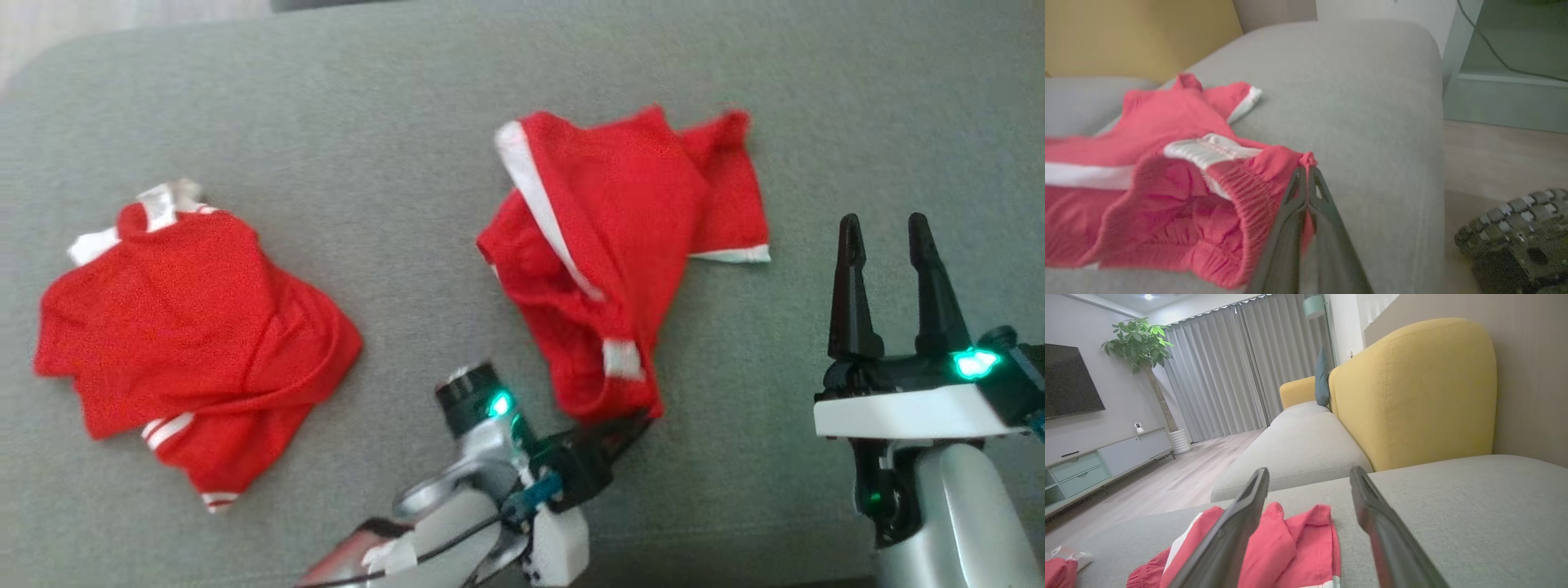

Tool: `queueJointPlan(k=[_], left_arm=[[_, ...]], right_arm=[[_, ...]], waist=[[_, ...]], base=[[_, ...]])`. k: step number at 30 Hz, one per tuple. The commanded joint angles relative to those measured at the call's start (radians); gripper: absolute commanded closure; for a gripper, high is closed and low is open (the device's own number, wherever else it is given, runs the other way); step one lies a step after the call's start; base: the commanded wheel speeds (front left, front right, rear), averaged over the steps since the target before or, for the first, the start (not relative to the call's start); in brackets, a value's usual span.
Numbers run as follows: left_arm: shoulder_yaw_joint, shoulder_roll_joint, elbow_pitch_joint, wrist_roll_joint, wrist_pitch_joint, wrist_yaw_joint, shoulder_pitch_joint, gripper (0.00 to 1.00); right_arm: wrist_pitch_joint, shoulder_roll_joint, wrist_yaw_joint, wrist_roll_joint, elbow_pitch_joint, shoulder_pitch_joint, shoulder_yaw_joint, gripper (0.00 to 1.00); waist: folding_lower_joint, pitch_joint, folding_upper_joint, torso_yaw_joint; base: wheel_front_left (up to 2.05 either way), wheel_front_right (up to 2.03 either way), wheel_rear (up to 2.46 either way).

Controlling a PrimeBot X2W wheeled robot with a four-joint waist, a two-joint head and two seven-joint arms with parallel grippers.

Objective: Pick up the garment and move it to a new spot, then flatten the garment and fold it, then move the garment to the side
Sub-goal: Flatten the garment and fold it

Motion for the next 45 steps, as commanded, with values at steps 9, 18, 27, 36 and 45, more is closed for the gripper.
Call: queueJointPlan(k=[9,18,27,36,45], left_arm=[[0.080,-0.008,0.005,-0.071,-0.005,0.043,-0.017,0.00],[0.273,0.011,-0.128,-0.162,-0.005,0.149,0.023,0.00],[0.478,0.024,-0.294,-0.203,-0.005,0.215,0.137,0.00],[0.496,-0.008,-0.313,-0.177,-0.005,0.174,0.176,0.00],[0.480,-0.021,-0.313,-0.195,-0.005,0.157,0.175,0.00]], right_arm=[[-0.006,-0.006,0.004,-0.018,-0.015,-0.010,0.015,0.00],[-0.006,-0.006,0.004,-0.028,-0.015,0.000,0.002,0.00],[-0.006,-0.006,0.004,-0.092,-0.003,-0.013,0.007,0.00],[0.172,-0.006,0.004,-0.164,0.119,-0.198,0.075,0.00],[0.388,-0.006,0.004,-0.204,0.315,-0.418,0.045,0.00]], waist=[[0.0000,-0.037,0.0000,0.047],[0.0000,-0.055,0.0000,0.079],[0.0000,-0.034,0.0000,0.173],[0.0000,0.009,0.0000,0.286],[0.0000,0.047,0.0000,0.369]], base=[[0.00,0.00,0.00],[0.00,0.00,0.00],[0.00,0.00,0.00],[0.00,0.00,0.00],[0.00,0.00,0.00]])
